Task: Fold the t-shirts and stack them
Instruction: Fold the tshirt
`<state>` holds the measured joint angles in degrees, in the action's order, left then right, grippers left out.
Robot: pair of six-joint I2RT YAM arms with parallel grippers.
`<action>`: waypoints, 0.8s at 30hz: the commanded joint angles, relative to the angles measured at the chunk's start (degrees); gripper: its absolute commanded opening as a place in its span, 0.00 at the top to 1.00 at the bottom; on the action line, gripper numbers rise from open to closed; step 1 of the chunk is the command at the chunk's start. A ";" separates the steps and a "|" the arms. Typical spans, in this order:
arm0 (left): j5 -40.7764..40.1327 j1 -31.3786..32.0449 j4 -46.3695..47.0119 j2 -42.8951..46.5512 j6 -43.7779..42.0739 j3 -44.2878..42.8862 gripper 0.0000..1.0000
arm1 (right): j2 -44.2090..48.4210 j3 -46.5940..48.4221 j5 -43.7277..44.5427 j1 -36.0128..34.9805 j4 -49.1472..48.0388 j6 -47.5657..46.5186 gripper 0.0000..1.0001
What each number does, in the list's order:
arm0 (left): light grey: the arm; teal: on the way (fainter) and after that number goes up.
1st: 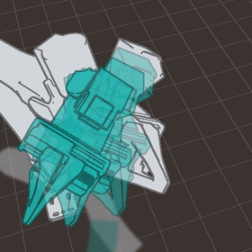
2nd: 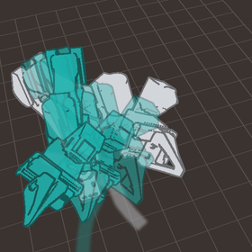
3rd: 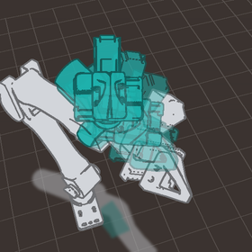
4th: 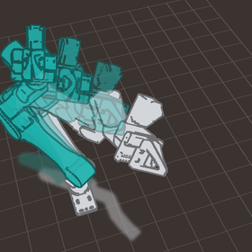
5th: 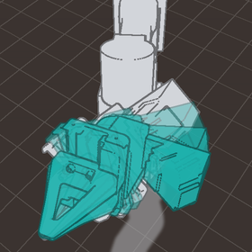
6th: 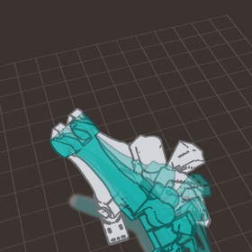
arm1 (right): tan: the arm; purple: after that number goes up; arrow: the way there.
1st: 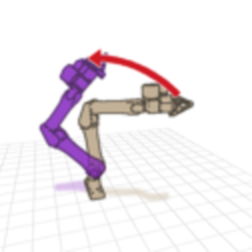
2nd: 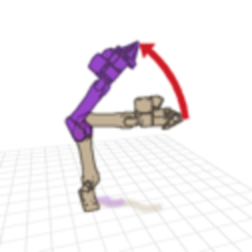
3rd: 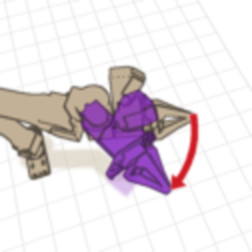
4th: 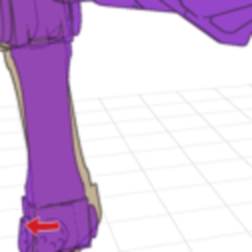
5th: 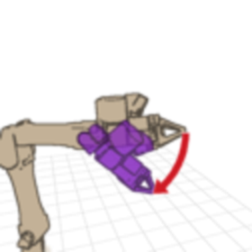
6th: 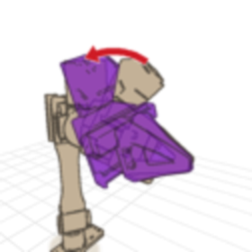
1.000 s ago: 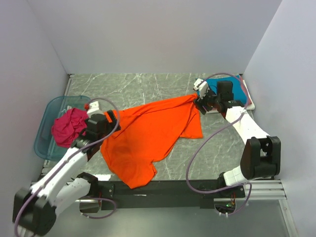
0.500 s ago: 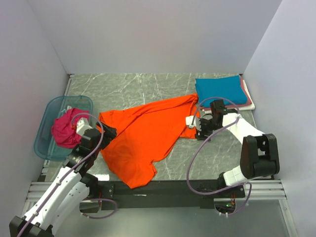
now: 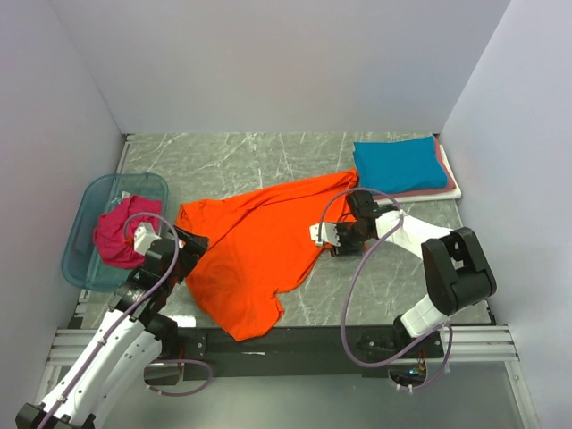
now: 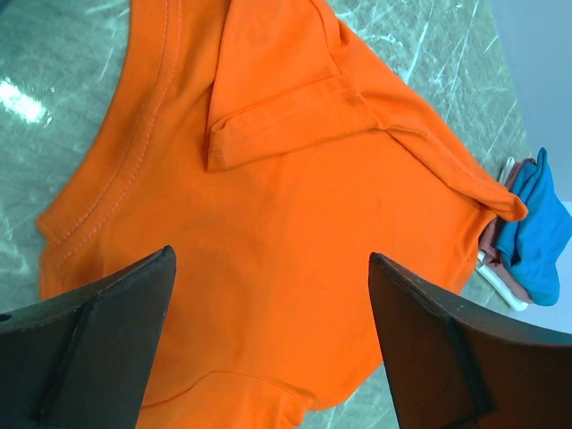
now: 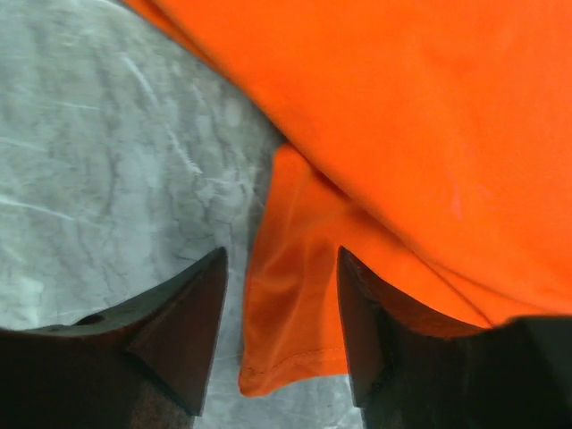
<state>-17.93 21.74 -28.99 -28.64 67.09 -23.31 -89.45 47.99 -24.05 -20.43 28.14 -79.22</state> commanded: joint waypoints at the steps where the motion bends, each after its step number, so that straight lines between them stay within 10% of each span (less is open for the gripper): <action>1: 1.23 0.06 -2.29 0.96 2.87 -1.82 0.07 | -1.34 0.35 3.92 -0.76 -2.13 2.92 0.45; 10: 5.45 0.06 -9.06 1.13 9.46 -4.02 0.09 | 4.36 -3.68 5.69 -0.76 2.70 3.63 0.97; 24: 12.83 0.06 -16.00 -4.22 8.50 -6.48 0.08 | 26.16 -15.20 4.54 8.81 19.75 -5.22 1.00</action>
<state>-7.14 21.74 -43.20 -31.20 76.14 -26.33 -65.49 34.33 -19.53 -14.59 41.10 -80.03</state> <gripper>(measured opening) 0.915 0.009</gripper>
